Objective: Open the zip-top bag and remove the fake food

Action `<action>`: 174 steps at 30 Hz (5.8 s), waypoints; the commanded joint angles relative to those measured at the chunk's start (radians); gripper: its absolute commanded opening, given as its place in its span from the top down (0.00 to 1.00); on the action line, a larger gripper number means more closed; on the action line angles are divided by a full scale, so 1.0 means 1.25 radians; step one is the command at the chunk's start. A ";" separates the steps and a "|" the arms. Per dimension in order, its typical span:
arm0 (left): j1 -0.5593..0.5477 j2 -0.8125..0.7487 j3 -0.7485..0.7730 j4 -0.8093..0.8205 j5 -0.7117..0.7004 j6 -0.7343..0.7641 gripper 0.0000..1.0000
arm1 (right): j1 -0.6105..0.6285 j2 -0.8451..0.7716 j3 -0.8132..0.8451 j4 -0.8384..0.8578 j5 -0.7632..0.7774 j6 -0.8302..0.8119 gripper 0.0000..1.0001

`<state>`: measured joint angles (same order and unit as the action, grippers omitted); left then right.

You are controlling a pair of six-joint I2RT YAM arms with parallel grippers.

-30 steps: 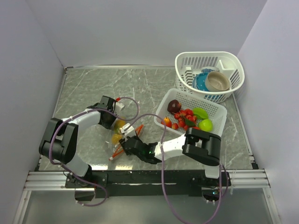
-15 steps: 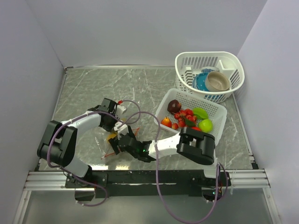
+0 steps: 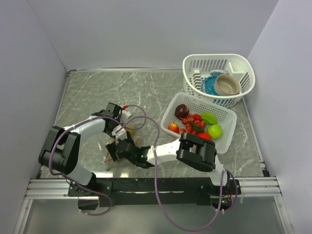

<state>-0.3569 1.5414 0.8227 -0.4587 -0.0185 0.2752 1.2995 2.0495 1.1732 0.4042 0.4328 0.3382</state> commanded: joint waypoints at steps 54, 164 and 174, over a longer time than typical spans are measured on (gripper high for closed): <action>0.004 0.082 0.017 -0.029 -0.066 -0.021 0.99 | -0.468 -0.703 -0.317 -0.476 0.211 0.249 0.00; -0.041 0.054 0.073 -0.150 0.268 0.065 0.84 | -0.091 0.045 0.189 -0.350 0.115 0.241 0.00; -0.037 0.079 0.055 -0.094 0.161 0.039 0.87 | -0.080 -0.096 -0.023 -0.291 0.126 0.252 0.55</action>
<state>-0.3733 1.6035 0.9051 -0.5621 0.1581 0.3527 1.1992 2.0415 1.2594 0.0135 0.5625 0.6384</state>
